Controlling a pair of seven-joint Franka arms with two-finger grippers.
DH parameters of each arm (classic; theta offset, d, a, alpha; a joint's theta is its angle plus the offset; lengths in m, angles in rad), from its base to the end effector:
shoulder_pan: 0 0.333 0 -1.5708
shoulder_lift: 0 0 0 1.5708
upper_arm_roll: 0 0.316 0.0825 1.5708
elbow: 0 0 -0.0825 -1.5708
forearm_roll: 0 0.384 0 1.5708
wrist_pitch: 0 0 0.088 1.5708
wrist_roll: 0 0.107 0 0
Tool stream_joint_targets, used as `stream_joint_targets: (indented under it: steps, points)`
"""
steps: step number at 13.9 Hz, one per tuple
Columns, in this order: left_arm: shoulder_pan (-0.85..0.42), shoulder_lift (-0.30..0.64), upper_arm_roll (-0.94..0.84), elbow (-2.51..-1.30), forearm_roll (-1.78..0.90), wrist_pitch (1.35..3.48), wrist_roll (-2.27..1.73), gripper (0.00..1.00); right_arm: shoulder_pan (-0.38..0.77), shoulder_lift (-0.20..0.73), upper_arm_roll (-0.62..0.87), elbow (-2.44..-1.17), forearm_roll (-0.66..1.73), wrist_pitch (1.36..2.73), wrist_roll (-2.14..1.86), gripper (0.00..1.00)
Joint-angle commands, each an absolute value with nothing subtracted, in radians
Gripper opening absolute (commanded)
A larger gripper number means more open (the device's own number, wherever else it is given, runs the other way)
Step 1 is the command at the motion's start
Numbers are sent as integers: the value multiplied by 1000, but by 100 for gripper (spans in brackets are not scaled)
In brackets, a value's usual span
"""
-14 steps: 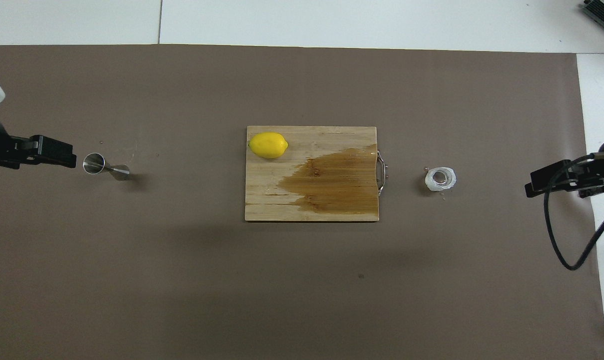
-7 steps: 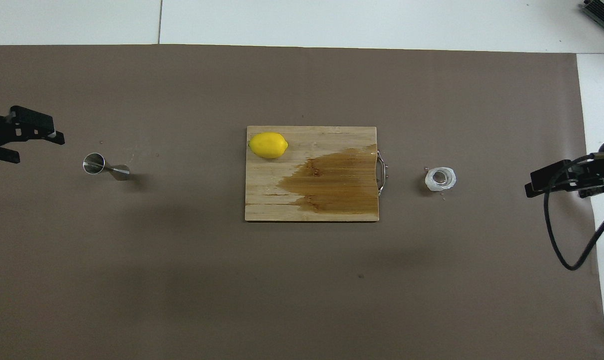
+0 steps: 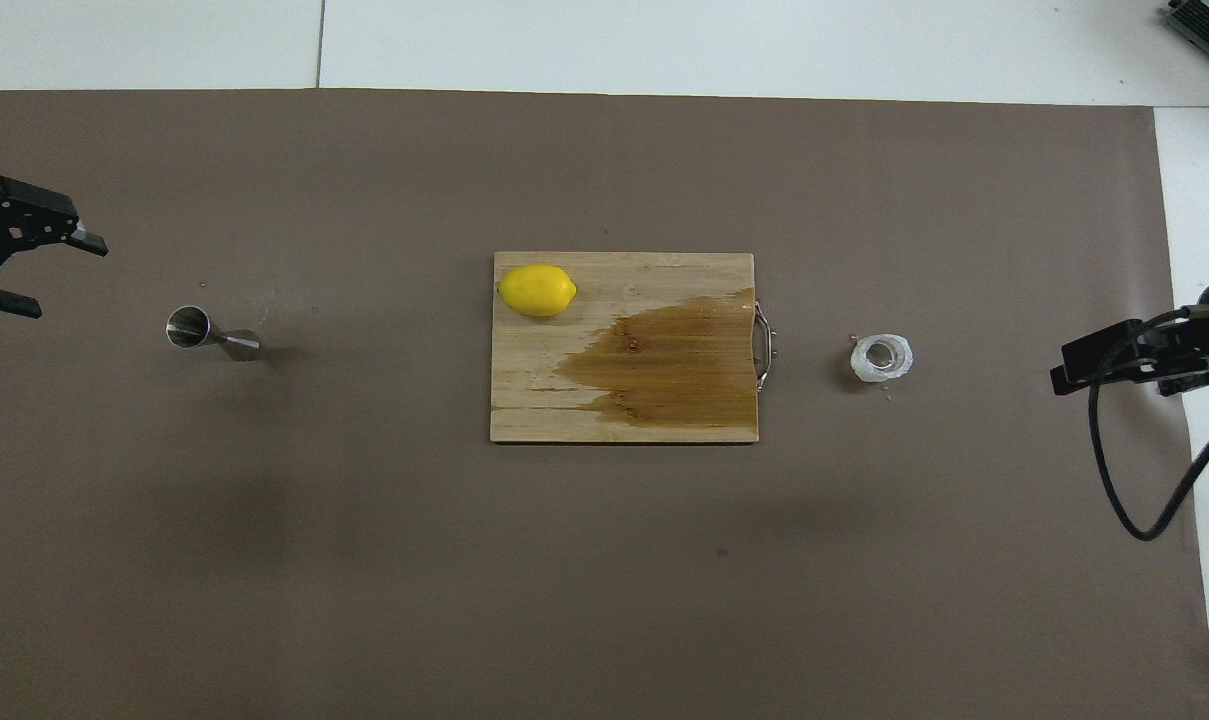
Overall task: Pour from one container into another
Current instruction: 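Open the left gripper and close it around the metal cup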
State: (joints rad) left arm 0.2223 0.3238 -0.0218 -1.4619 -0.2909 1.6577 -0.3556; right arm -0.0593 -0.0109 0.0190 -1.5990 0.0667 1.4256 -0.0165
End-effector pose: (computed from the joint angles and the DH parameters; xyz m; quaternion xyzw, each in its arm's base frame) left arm 0.6384 0.1026 0.4920 0.9429 0.2922 -0.0744 0.1414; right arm 0.5338 -0.0136 0.6062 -0.9961 0.0097 0.0801 0.0355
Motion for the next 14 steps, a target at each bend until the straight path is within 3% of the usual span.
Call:
stream_joint_targets:
  steps: [1, 6, 14]
  points:
    - [261, 409, -23, -1388, -363, 1628, -432, 100, -71, -6, 26, -1583, 61, 1407, -31, 100]
    - [325, 532, -17, -1404, -501, 1750, -578, 100, -71, -6, 26, -1583, 61, 1407, -31, 100]
    - [348, 436, -15, -1721, -653, 1923, -853, 100, -71, -6, 26, -1583, 61, 1407, -31, 100]
